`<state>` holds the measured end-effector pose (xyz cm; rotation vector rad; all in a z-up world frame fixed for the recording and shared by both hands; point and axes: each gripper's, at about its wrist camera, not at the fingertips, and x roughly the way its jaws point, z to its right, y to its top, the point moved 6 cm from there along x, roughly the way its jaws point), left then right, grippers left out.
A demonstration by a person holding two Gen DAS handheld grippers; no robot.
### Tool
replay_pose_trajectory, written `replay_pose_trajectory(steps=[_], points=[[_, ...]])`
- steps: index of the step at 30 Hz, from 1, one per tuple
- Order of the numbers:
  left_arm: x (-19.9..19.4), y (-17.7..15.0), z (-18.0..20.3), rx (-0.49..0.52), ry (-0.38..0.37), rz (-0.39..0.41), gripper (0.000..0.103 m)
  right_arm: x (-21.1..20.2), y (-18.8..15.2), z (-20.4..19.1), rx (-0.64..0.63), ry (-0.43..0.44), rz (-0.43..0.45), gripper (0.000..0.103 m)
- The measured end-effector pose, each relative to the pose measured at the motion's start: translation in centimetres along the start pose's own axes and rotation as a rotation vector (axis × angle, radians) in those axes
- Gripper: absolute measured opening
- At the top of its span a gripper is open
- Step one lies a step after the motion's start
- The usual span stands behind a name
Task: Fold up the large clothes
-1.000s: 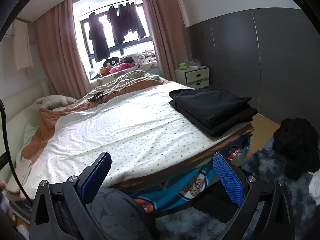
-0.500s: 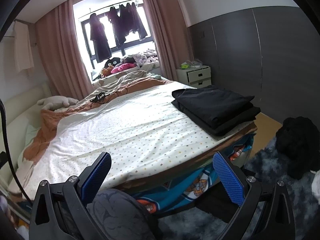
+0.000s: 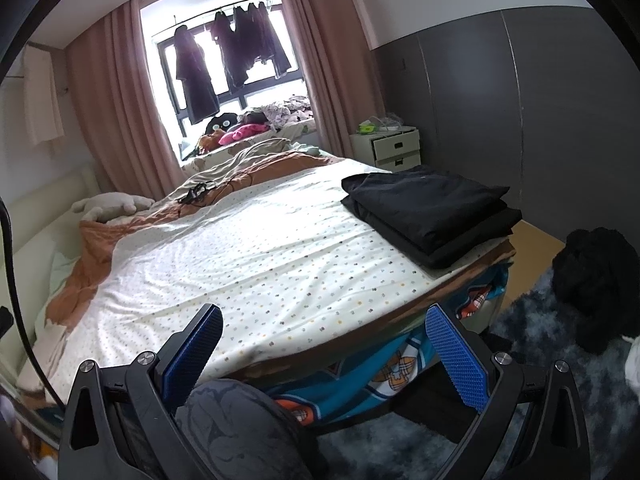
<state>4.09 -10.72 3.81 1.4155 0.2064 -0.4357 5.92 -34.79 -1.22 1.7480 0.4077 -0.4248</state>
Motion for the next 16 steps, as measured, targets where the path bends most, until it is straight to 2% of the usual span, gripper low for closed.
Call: replay_pose_trajectory(steps=[16], points=[[-1.9,0.0,0.8,-0.006,-0.019,0.033,0.102,-0.9,-0.4,0.1,0.01,0.006,0.007,0.102]])
